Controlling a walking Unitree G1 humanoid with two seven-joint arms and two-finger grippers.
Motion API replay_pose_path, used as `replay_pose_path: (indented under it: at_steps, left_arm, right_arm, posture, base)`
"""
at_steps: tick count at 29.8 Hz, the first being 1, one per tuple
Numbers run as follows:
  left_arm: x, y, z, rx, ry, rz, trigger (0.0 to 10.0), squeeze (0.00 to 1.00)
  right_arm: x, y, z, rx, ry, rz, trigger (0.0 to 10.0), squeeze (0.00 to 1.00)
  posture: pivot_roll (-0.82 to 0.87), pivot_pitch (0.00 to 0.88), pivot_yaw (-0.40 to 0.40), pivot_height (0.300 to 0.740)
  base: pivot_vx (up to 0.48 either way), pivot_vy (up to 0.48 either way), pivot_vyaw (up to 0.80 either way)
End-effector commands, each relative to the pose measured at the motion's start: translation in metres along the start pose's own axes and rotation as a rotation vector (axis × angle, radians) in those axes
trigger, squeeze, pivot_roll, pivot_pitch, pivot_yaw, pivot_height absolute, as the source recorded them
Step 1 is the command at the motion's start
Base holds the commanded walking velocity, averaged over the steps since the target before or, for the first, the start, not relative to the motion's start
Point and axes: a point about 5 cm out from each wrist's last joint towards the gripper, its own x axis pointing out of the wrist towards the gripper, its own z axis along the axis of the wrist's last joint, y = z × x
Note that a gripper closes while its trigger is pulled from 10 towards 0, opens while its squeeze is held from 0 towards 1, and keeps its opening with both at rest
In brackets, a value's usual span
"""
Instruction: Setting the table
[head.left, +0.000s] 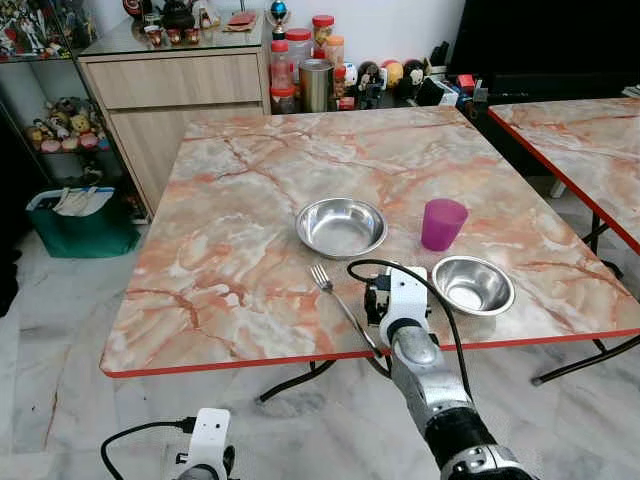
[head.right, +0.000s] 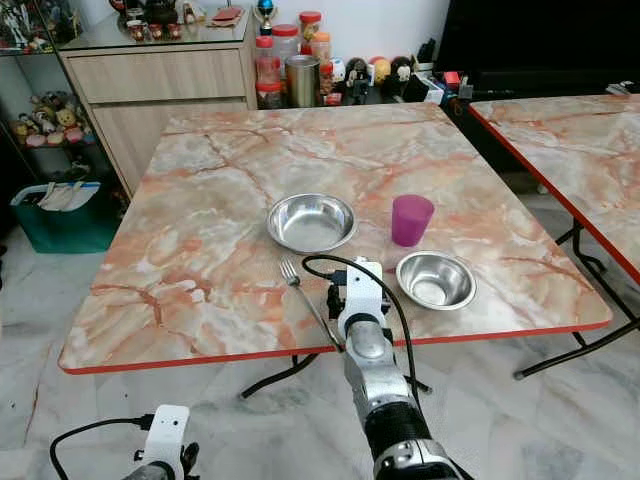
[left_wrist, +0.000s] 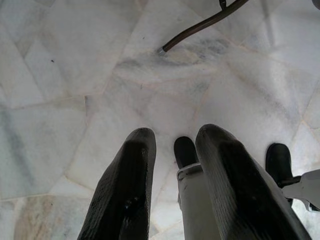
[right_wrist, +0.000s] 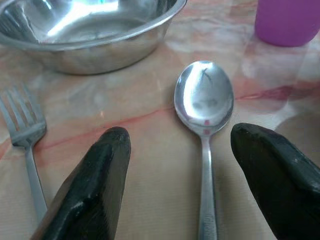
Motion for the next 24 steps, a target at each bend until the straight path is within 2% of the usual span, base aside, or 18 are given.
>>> replay_pose_path:
  at_steps: [1, 14, 18, 19, 20, 24]
  left_arm:
    - [0.0, -0.001, -0.002, 0.012, 0.021, -0.014, 10.0, 0.0]
    - [0.0, -0.002, -0.003, 0.013, 0.031, -0.035, 10.0, 0.0]
    - [0.0, -0.004, -0.004, 0.009, 0.033, -0.046, 10.0, 0.0]
    - [0.0, -0.005, -0.003, 0.009, 0.034, -0.052, 10.0, 0.0]
    - [0.0, -0.005, -0.003, 0.008, 0.033, -0.054, 10.0, 0.0]
    - [0.001, -0.007, -0.001, 0.006, 0.032, -0.064, 10.0, 0.0]
  right_arm:
    - [0.002, 0.003, 0.003, 0.013, 0.001, -0.001, 10.0, 0.0]
    - [0.003, 0.0, -0.009, 0.021, 0.067, -0.045, 10.0, 0.0]
    - [0.004, -0.003, -0.016, 0.056, 0.122, -0.056, 10.0, 0.0]
    - [0.003, -0.004, -0.017, 0.067, 0.13, -0.059, 3.6, 0.0]
    - [0.004, -0.004, -0.017, 0.07, 0.131, -0.058, 0.0, 0.0]
    - [0.004, -0.007, -0.018, 0.051, 0.141, -0.078, 0.0, 0.0]
  posture:
    - [-0.07, 0.0, 0.011, 0.74]
    - [-0.07, 0.0, 0.014, 0.74]
    - [-0.07, 0.0, 0.015, 0.74]
    - [-0.07, 0.0, 0.014, 0.74]
    - [-0.07, 0.0, 0.014, 0.74]
    - [-0.07, 0.0, 0.013, 0.74]
  base:
    - [0.0, 0.0, 0.0]
    - [0.0, 0.0, 0.0]
    - [0.0, 0.0, 0.0]
    - [0.0, 0.0, 0.0]
    - [0.0, 0.0, 0.0]
    - [0.0, 0.0, 0.0]
